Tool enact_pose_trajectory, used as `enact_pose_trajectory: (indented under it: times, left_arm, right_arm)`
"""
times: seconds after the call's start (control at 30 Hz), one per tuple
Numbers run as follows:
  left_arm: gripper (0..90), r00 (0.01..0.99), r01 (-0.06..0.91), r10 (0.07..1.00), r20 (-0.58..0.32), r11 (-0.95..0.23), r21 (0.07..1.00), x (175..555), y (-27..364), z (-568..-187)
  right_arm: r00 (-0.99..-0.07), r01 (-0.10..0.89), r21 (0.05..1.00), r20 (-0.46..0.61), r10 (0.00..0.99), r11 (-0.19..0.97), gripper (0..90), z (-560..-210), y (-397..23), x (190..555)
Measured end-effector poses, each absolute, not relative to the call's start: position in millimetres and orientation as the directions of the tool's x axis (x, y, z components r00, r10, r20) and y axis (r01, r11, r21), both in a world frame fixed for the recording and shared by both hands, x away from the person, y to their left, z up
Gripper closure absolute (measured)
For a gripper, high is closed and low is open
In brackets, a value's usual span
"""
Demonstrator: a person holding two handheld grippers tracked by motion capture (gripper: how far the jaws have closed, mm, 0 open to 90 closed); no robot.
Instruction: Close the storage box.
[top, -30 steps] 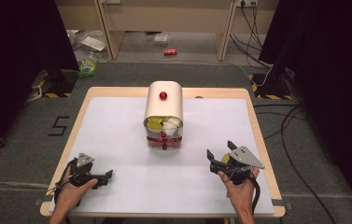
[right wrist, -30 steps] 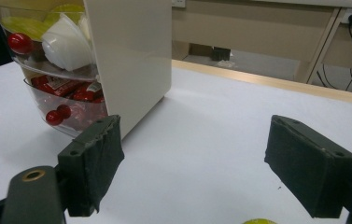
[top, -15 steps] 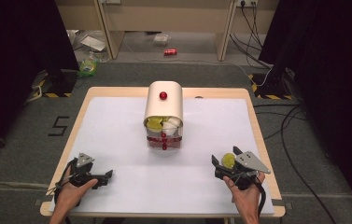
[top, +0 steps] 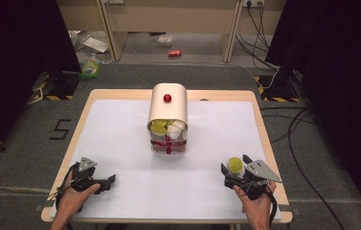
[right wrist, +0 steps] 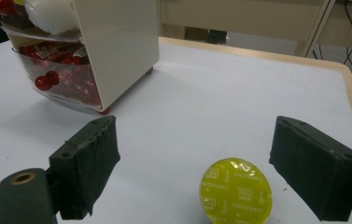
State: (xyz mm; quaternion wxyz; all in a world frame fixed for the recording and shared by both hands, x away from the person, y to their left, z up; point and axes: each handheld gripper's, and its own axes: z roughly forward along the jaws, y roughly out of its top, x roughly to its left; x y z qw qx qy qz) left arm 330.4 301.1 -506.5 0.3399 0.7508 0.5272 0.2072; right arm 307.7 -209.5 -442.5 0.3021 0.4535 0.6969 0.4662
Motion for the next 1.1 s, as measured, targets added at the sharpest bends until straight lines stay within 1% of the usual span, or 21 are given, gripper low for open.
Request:
enact_pose_trajectory:
  times: [1.1]
  left_arm:
    - [0.3,0.357,0.650,0.933,-0.046,-0.212,0.730,330,301,-507]
  right_arm:
    - [-0.397,0.433,0.885,0.016,0.918,0.172,15.7,-458,-227,291]
